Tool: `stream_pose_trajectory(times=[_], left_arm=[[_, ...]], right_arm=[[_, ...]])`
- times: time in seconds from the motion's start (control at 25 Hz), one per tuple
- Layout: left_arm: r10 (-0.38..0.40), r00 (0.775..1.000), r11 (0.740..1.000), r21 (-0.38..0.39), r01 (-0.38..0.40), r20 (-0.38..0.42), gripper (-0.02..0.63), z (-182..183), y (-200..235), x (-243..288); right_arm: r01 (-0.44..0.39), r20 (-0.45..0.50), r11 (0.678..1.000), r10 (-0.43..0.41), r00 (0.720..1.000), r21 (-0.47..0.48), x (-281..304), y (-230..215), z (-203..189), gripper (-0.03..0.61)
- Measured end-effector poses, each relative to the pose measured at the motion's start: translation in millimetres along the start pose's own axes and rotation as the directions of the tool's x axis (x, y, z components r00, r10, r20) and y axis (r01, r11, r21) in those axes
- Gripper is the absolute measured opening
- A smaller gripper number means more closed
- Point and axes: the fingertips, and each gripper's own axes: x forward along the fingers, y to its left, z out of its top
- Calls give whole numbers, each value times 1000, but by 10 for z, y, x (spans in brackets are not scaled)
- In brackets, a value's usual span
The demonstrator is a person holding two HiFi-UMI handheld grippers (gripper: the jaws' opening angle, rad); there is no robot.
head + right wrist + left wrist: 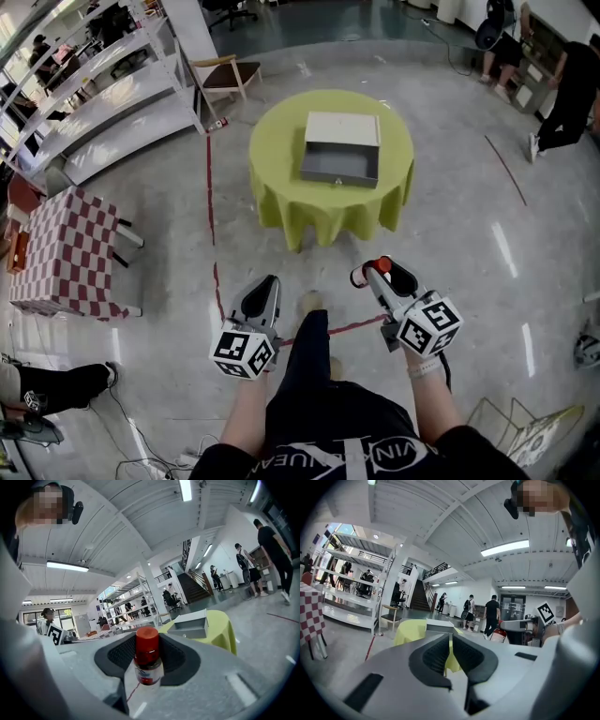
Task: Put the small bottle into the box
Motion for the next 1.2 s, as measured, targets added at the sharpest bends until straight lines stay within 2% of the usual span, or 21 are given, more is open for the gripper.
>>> stream_pose_trajectory(times=[0.4, 0.56, 1.2], left_arm=[[-78, 997, 997, -21, 78, -9, 28, 90, 55, 759], [-112, 993, 993, -36, 110, -47, 28, 39, 107, 1045], [-155, 985, 987, -52, 152, -75, 28, 181, 653, 1892]], right_arm=[[40, -9, 999, -40, 999, -6, 314, -440, 189, 149], [61, -15, 998, -60, 998, 10, 499, -616, 245, 149], [66, -57, 997, -64, 996, 45, 1340, -972, 345, 149]])
